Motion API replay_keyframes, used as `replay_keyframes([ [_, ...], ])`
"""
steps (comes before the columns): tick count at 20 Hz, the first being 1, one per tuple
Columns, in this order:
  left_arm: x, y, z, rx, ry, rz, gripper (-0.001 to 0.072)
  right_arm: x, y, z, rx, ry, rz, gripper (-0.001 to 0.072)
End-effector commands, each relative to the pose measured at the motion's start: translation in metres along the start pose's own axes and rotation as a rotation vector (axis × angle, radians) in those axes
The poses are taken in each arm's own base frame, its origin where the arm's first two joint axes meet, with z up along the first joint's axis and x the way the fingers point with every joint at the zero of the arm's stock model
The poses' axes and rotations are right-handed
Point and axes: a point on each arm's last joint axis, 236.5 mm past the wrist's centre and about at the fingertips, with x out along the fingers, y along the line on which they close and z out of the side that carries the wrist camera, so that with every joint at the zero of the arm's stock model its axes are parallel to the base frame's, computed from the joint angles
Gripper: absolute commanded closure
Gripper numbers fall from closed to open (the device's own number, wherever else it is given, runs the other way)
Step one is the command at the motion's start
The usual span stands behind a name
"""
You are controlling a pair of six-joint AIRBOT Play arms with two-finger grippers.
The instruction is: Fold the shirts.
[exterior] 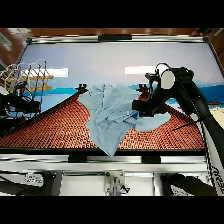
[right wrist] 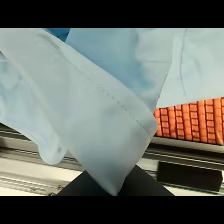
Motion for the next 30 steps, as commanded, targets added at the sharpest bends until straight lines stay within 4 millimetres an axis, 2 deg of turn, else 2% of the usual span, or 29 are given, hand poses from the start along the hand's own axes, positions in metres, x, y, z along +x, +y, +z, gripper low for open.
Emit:
replay_keyframes([
  [1, -0.029, -0.006, 0.015, 0.027, -0.029, -0.004, 0.0659, 0.0, -0.003, 0.0, 0.001, 0.0, -0.014, 0.0634],
  [3, -0.053, -0.012, 0.031, 0.034, -0.101, -0.006, 0.0659, 0.0, -0.005, 0.001, 0.001, -0.002, -0.02, 0.0634],
  [5, -0.082, -0.028, 0.049, 0.034, -0.193, -0.037, 0.0659, -0.001, -0.01, 0.003, 0.001, -0.012, -0.044, 0.0634],
  [8, -0.134, -0.07, 0.062, 0.069, -0.328, -0.102, 0.066, -0.002, -0.02, -0.001, 0.001, 0.003, -0.086, 0.0634],
  [10, -0.162, -0.11, 0.057, 0.171, -0.373, -0.111, 0.066, -0.004, -0.03, -0.003, 0.002, 0.014, -0.129, 0.0634],
  [11, -0.168, -0.135, 0.045, 0.241, -0.358, -0.132, 0.066, -0.007, -0.036, -0.002, 0.002, 0.005, -0.156, 0.0634],
  [12, -0.169, -0.166, 0.022, 0.309, -0.31, -0.168, 0.0661, -0.012, -0.042, 0.003, 0.001, -0.017, -0.186, 0.0634],
  [14, -0.159, -0.22, -0.026, 0.449, -0.247, -0.212, 0.0662, -0.031, -0.056, 0.02, -0.001, -0.093, -0.258, 0.0634],
  [15, -0.151, -0.237, -0.05, 0.507, -0.222, -0.211, 0.0663, -0.042, -0.063, 0.028, 0.0, -0.132, -0.295, 0.0634],
  [18, -0.128, -0.254, -0.131, 0.693, -0.109, -0.144, 0.0663, -0.07, -0.079, 0.043, -0.002, -0.215, -0.387, 0.0634],
  [20, -0.126, -0.278, -0.195, 0.827, -0.048, -0.227, 0.0662, -0.075, -0.083, 0.044, -0.018, -0.219, -0.406, 0.0634],
  [21, -0.126, -0.283, -0.224, 0.876, -0.022, -0.246, 0.0662, -0.075, -0.083, 0.042, -0.021, -0.211, -0.409, 0.0634],
  [23, -0.131, -0.288, -0.255, 0.912, -0.052, -0.266, 0.0663, -0.075, -0.084, 0.041, -0.033, -0.204, -0.413, 0.0634],
  [25, -0.146, -0.297, -0.282, 1.002, -0.073, -0.327, 0.0663, -0.076, -0.086, 0.041, -0.046, -0.2, -0.424, 0.0634],
  [27, -0.149, -0.296, -0.306, 1.096, -0.023, -0.34, 0.0663, -0.077, -0.088, 0.039, -0.052, -0.192, -0.434, 0.0634],
  [29, -0.144, -0.303, -0.315, 1.146, -0.001, -0.351, 0.0663, -0.076, -0.088, 0.037, -0.054, -0.182, -0.435, 0.0634],
  [30, -0.138, -0.309, -0.313, 1.155, -0.008, -0.351, 0.0663, -0.076, -0.088, 0.035, -0.053, -0.173, -0.435, 0.0634],
])
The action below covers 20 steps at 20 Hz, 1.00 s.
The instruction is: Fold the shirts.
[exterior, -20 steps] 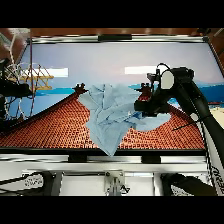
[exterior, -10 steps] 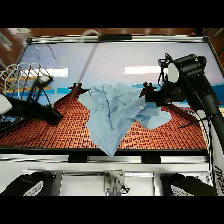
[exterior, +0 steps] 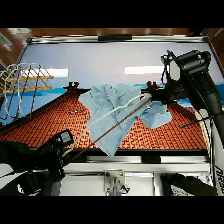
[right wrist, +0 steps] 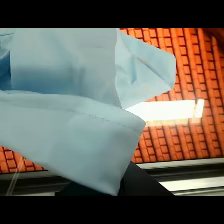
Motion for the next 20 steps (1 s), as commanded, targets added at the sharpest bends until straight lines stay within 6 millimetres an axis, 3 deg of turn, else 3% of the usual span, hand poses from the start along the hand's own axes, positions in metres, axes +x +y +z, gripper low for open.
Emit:
replay_keyframes([
  [1, 0.018, -0.006, 0.001, 0.082, 0.016, 0.009, 0.0663, -0.001, -0.002, -0.006, -0.015, 0.024, -0.003, 0.0634],
  [4, 0.043, 0.024, 0.011, 0.091, 0.038, 0.098, 0.0662, -0.006, 0.002, -0.012, -0.025, 0.039, 0.019, 0.0634],
  [7, 0.053, 0.025, 0.007, 0.104, 0.086, 0.087, 0.0663, -0.012, -0.002, -0.011, -0.021, 0.025, 0.01, 0.0634],
  [15, 0.001, 0.021, -0.012, -0.034, -0.008, 0.131, 0.0664, -0.014, -0.001, -0.009, -0.022, 0.018, 0.017, 0.0634],
  [18, -0.002, 0.015, -0.02, -0.029, 0.01, 0.11, 0.0664, -0.014, 0.0, -0.01, -0.021, 0.019, 0.021, 0.0634],
  [20, 0.002, 0.009, -0.015, -0.01, -0.006, 0.084, 0.0664, -0.014, 0.001, -0.01, -0.018, 0.019, 0.026, 0.0634],
])
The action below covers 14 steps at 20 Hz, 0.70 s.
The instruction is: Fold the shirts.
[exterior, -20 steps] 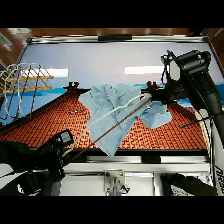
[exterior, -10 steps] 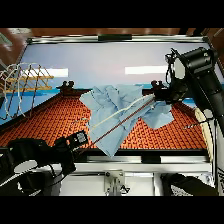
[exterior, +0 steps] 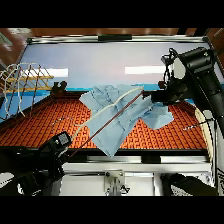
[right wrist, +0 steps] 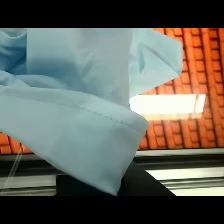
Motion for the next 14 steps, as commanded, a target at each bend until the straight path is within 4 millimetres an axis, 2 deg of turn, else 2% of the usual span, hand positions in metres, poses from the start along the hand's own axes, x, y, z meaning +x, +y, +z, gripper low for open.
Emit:
replay_keyframes([
  [1, 0.004, -0.011, -0.002, 0.0, -0.011, -0.045, 0.0664, 0.0, -0.001, 0.001, 0.013, -0.005, 0.0, 0.0634],
  [4, 0.042, -0.021, -0.018, -0.047, 0.007, -0.103, 0.0664, 0.0, 0.002, 0.009, 0.031, -0.039, 0.01, 0.0634],
  [6, 0.056, -0.02, -0.011, -0.067, -0.031, -0.108, 0.0664, 0.0, 0.005, 0.009, 0.032, -0.036, 0.022, 0.0634],
  [9, 0.067, -0.016, 0.001, 0.015, -0.036, -0.101, 0.0664, -0.001, 0.007, 0.008, 0.038, -0.034, 0.033, 0.0634],
  [13, 0.093, -0.018, 0.002, 0.095, 0.012, -0.13, 0.0664, -0.001, 0.007, 0.008, 0.043, -0.033, 0.033, 0.0634],
  [14, 0.097, -0.015, 0.01, 0.099, -0.012, -0.117, 0.0664, -0.001, 0.007, 0.008, 0.044, -0.034, 0.033, 0.0634],
])
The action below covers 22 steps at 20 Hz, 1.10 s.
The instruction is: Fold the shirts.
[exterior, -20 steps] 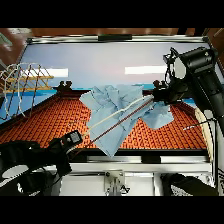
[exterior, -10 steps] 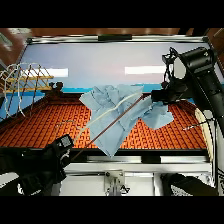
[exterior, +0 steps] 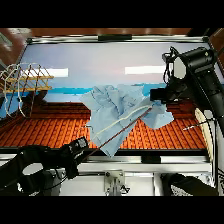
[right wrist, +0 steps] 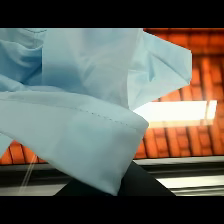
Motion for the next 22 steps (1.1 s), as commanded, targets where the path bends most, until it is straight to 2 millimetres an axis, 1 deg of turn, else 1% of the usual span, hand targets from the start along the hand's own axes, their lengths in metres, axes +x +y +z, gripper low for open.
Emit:
replay_keyframes([
  [1, 0.017, 0.01, 0.022, 0.043, -0.054, 0.017, 0.0664, 0.0, 0.001, 0.0, 0.009, -0.002, 0.004, 0.0634],
  [3, 0.024, 0.016, 0.034, 0.014, -0.073, 0.03, 0.0664, 0.0, 0.004, -0.001, 0.006, 0.004, 0.015, 0.0634],
  [5, 0.035, 0.026, 0.048, -0.021, -0.099, 0.051, 0.0664, -0.001, 0.013, -0.005, 0.0, 0.02, 0.054, 0.0634],
  [6, 0.042, 0.028, 0.048, -0.027, -0.082, 0.051, 0.0664, -0.001, 0.016, -0.006, -0.002, 0.023, 0.068, 0.0635],
  [8, 0.058, 0.031, 0.042, -0.027, -0.02, 0.042, 0.0664, -0.003, 0.017, -0.003, -0.014, 0.01, 0.071, 0.0634],
  [10, 0.068, 0.034, 0.04, -0.001, 0.011, 0.04, 0.0664, -0.011, 0.018, 0.007, -0.031, -0.035, 0.084, 0.0634],
  [11, 0.071, 0.036, 0.043, 0.002, 0.014, 0.041, 0.0664, -0.016, 0.019, 0.012, -0.031, -0.058, 0.091, 0.0635],
  [14, 0.072, 0.039, 0.056, 0.003, 0.0, 0.045, 0.0664, -0.042, 0.022, 0.021, -0.063, -0.119, 0.127, 0.0635],
  [16, 0.068, 0.042, 0.076, -0.009, -0.041, 0.055, 0.0664, -0.058, 0.029, 0.021, -0.07, -0.134, 0.172, 0.0634],
  [17, 0.063, 0.043, 0.09, -0.005, -0.071, 0.061, 0.0664, -0.063, 0.039, 0.016, -0.089, -0.122, 0.206, 0.0635],
  [19, 0.054, 0.046, 0.115, 0.007, -0.119, 0.07, 0.0664, -0.066, 0.06, -0.003, -0.163, -0.078, 0.221, 0.0635],
  [20, 0.051, 0.046, 0.122, 0.011, -0.129, 0.071, 0.0664, -0.068, 0.068, -0.01, -0.204, -0.068, 0.21, 0.0634],
  [21, 0.052, 0.046, 0.124, 0.011, -0.124, 0.069, 0.0664, -0.07, 0.074, -0.016, -0.234, -0.062, 0.199, 0.0635],
  [22, 0.055, 0.045, 0.119, 0.007, -0.104, 0.06, 0.0664, -0.073, 0.078, -0.02, -0.258, -0.066, 0.182, 0.0635],
])
